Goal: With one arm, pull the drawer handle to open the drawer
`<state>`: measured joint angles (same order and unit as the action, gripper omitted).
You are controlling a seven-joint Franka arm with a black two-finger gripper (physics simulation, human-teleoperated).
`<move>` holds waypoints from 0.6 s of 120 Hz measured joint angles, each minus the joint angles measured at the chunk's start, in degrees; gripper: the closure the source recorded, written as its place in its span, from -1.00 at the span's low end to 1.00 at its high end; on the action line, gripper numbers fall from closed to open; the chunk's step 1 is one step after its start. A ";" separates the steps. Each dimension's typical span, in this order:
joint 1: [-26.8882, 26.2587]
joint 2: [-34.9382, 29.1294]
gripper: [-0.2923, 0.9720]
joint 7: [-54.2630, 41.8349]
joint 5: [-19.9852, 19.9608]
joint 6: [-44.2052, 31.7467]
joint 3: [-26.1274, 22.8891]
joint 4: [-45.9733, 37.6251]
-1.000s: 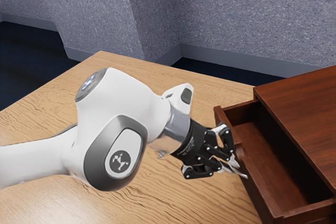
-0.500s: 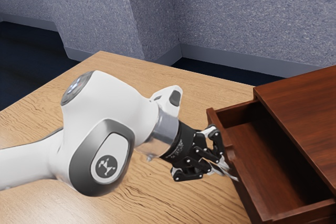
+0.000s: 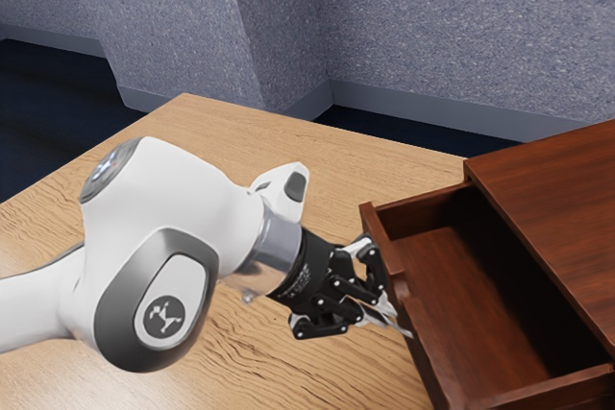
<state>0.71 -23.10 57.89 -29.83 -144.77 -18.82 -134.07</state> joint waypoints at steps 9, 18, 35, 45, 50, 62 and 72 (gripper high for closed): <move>-0.01 -0.88 0.60 -0.01 -0.01 0.29 0.20 -0.35; -0.05 -2.86 0.58 -0.03 0.01 1.18 1.35 -0.44; -0.09 -8.80 0.47 -0.05 0.10 5.17 6.02 0.16; -0.10 -10.31 0.22 -0.04 3.40 10.83 9.46 1.99; -0.09 -10.63 0.08 -0.04 5.93 15.33 11.54 4.46; -0.09 -10.63 -0.15 -0.05 11.54 28.94 13.64 12.10; -0.05 -10.44 -0.28 -0.07 16.88 38.30 14.11 14.71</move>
<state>0.66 -33.54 57.83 -12.95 -106.46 -4.72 -119.36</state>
